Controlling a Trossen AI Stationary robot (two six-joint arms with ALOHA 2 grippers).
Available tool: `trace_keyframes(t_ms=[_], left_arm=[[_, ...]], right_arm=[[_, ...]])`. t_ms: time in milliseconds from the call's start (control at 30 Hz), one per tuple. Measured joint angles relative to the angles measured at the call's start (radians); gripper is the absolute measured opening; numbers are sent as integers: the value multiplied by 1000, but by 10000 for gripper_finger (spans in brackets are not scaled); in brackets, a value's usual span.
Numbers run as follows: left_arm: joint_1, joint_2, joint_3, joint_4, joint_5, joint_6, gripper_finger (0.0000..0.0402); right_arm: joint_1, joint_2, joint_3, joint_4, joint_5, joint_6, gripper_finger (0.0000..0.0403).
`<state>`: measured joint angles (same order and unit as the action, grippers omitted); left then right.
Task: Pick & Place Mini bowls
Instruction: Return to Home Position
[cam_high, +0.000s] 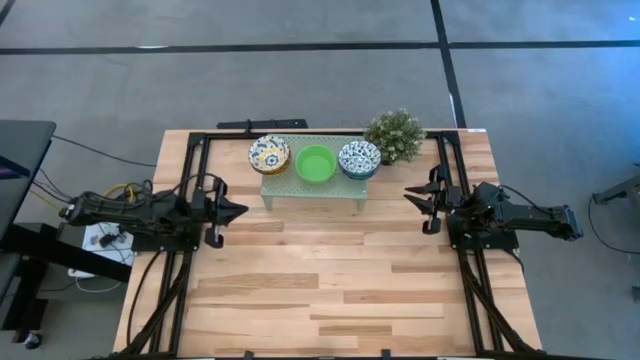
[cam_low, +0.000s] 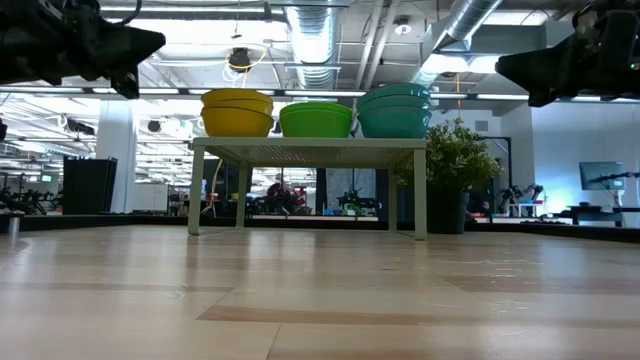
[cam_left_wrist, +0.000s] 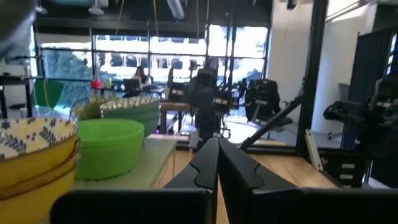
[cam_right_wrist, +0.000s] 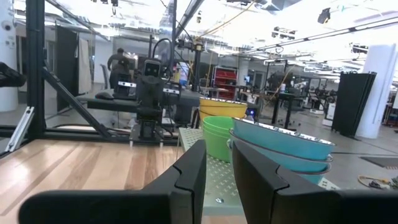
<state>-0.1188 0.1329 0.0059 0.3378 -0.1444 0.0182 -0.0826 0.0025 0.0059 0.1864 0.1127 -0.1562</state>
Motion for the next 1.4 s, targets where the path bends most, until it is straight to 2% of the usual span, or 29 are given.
trace_keyframes(t_ms=[200,400,633,1000,1300,1400], left_arm=[[0,-81,0,-17,61,18,11],[0,-132,0,-96,64,29,11],[0,-70,0,-142,64,-25,11],[0,5,0,-134,64,-24,11],[0,5,0,58,59,-23,11],[0,6,0,53,59,-24,11]], right_arm=[[0,0,0,0,0,0,74],[0,0,0,0,0,0,74],[0,0,-1,-1,0,0,74],[0,0,-1,-1,0,0,74],[0,0,-1,-1,0,-1,74],[0,0,-1,0,0,-1,74]])
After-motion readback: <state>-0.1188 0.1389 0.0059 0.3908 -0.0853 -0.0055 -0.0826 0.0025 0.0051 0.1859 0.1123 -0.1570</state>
